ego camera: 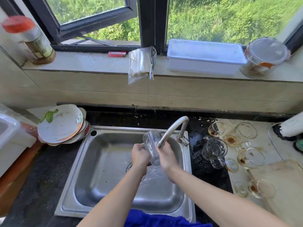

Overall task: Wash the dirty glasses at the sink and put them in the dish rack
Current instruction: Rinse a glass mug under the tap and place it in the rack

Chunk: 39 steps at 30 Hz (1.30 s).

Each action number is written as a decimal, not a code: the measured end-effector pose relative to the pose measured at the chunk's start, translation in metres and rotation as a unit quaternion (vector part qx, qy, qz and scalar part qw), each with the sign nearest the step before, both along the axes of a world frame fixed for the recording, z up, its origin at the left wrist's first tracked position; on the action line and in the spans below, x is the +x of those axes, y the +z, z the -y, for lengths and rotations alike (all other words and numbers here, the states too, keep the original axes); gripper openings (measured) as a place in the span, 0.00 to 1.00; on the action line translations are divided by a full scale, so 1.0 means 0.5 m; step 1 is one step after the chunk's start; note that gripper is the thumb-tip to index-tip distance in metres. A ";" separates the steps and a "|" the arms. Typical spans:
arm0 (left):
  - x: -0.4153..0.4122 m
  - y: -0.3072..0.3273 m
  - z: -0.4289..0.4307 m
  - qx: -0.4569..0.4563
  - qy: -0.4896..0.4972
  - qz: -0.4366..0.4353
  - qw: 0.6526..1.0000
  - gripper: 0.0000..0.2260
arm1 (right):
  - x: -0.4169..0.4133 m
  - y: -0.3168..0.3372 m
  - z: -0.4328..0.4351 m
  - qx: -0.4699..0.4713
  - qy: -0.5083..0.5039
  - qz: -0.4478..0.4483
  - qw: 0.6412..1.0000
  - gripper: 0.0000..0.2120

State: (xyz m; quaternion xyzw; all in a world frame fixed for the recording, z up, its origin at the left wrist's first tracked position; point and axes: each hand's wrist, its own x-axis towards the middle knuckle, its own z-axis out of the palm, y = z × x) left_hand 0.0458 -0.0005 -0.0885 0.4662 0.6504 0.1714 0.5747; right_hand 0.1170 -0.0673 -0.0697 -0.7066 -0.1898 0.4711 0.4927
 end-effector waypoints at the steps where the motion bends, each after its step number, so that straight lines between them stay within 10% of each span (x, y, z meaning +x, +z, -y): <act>1: -0.001 0.008 0.004 0.005 -0.021 0.006 1.000 0.05 | 0.012 0.002 -0.006 0.004 -0.019 0.003 1.000 0.11; 19: 0.057 0.021 0.028 0.165 -0.208 -0.035 0.963 0.07 | 0.085 -0.008 -0.017 -0.016 -0.161 -0.057 0.985 0.18; 30: 0.050 0.011 -0.029 0.005 0.094 0.066 0.993 0.18 | 0.058 -0.014 0.005 -0.033 -0.013 -0.125 0.992 0.26; 39: -0.030 0.037 -0.063 -0.309 -0.175 0.079 0.931 0.15 | 0.111 -0.003 0.034 -0.033 0.214 0.213 0.953 0.38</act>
